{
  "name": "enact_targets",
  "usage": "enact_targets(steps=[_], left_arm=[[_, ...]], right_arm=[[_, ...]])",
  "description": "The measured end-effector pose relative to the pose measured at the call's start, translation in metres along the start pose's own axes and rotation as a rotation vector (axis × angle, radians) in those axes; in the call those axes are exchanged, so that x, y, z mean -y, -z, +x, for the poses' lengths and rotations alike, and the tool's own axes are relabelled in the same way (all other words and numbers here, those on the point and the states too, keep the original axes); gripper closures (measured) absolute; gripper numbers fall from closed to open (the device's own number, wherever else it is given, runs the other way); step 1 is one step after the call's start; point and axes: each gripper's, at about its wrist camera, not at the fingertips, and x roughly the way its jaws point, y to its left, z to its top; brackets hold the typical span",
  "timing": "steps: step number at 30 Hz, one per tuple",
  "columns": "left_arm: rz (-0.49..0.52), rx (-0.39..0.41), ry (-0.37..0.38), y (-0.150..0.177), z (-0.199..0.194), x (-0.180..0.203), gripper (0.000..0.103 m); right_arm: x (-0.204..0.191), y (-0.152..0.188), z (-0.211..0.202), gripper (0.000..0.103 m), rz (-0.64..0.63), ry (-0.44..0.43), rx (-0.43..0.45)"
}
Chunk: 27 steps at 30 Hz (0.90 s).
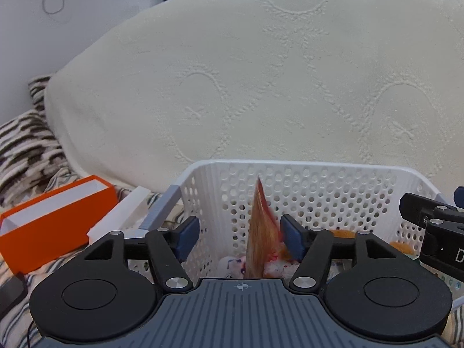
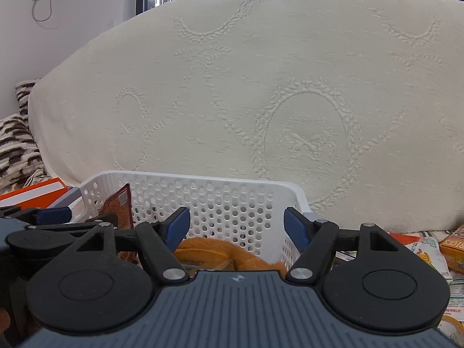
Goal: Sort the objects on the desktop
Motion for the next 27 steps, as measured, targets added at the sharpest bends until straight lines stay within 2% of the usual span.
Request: enact_targets(steps=[7,13,22,27], left_arm=[[0.014,0.031,-0.006,-0.006,-0.009,0.007,0.025],[0.009,0.058,-0.02,-0.01,-0.024,0.011,0.012],[0.028,0.1,0.019,-0.013,-0.056,0.028,0.012],[0.032,0.096,0.033,-0.011,-0.068,0.037,0.01]], right_arm=[[0.009,0.0,-0.009,0.028,0.026,0.013,0.015],[0.02,0.001,-0.022,0.028,0.043,0.036,0.026],[0.044,0.008,-0.055,0.028,0.064,0.071,0.036],[0.055,0.015,-0.072,0.028,0.076,0.095,0.033]])
